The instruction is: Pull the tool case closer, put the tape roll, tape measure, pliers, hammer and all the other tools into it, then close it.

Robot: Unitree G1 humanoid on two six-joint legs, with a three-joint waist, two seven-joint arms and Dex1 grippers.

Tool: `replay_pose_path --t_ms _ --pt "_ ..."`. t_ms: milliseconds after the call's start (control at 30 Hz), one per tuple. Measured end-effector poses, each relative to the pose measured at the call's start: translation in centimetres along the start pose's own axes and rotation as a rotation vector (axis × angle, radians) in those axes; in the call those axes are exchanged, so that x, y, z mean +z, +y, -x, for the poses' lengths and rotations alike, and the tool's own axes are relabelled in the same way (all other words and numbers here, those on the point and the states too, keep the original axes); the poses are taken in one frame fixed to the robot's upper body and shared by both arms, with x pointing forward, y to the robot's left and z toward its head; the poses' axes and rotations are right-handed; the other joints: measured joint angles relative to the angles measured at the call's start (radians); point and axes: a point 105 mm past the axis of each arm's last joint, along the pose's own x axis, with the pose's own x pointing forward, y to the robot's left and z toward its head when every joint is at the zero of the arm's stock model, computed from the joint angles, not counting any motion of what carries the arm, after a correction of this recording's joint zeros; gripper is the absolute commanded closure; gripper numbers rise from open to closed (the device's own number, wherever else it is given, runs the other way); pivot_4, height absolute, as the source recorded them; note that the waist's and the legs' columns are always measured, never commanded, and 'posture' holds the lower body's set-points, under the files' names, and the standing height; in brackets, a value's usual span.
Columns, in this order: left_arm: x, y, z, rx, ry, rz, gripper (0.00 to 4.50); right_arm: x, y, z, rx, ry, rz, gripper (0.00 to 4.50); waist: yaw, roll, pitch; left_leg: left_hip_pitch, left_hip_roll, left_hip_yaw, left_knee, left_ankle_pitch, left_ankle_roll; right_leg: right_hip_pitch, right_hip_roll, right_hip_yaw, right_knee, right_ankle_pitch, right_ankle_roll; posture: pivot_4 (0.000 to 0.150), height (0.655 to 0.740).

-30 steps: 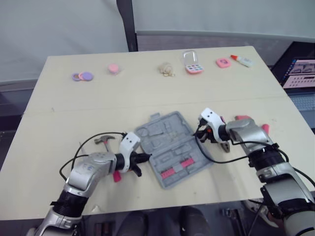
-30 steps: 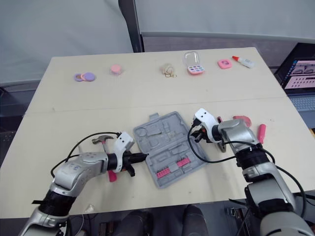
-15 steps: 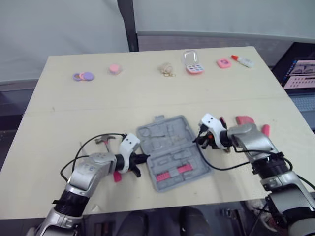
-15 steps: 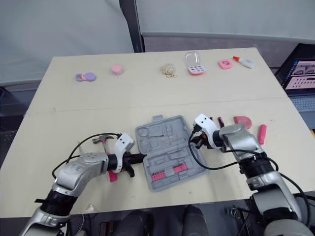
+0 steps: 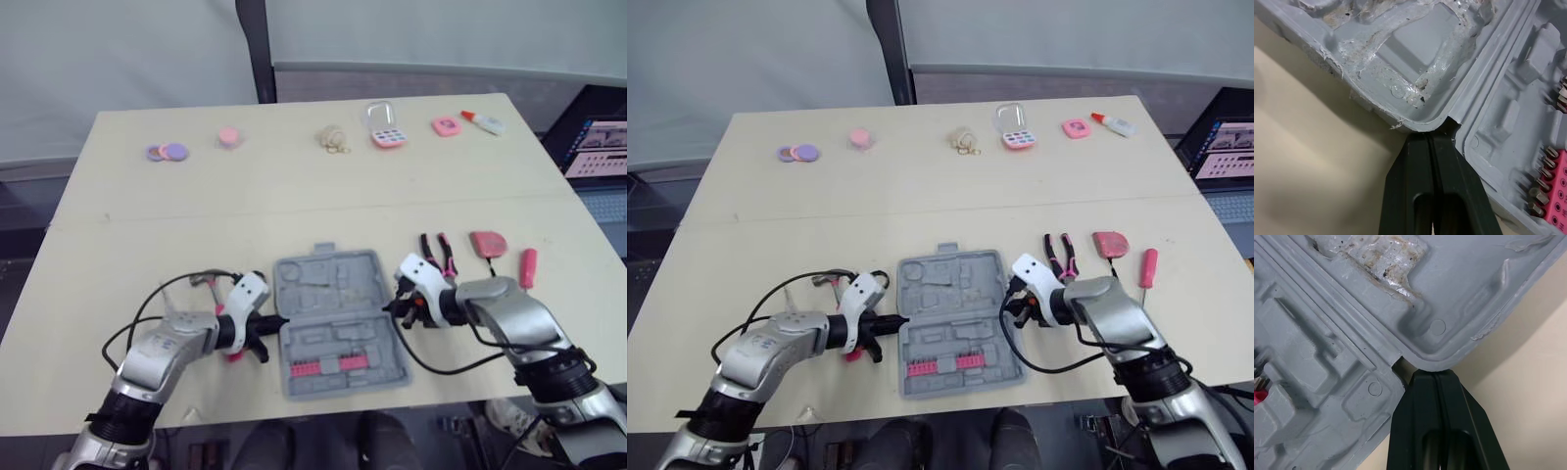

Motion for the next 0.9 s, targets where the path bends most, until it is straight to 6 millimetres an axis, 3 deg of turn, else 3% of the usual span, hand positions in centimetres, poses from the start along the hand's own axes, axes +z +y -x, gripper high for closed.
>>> replay_pose_path --t_ms 333,900 --pt "-1.1 -1.0 0.8 -0.043 0.057 0.030 4.44 -1.8 2.5 0.6 0.016 0.032 -0.048 4.49 0.003 0.000 0.000 0.000 0.000 0.000 0.000 0.000 0.000 0.000 0.000 0.001 0.000 0.000 0.000 0.150 0.7400" --pt "-1.8 -2.0 0.8 -0.082 0.085 0.055 4.44 -3.1 3.6 1.3 0.009 0.041 -0.106 4.49 0.008 0.000 0.000 0.000 0.000 0.000 0.000 0.000 0.000 0.000 0.000 0.001 0.000 0.000 0.000 0.150 0.7400"
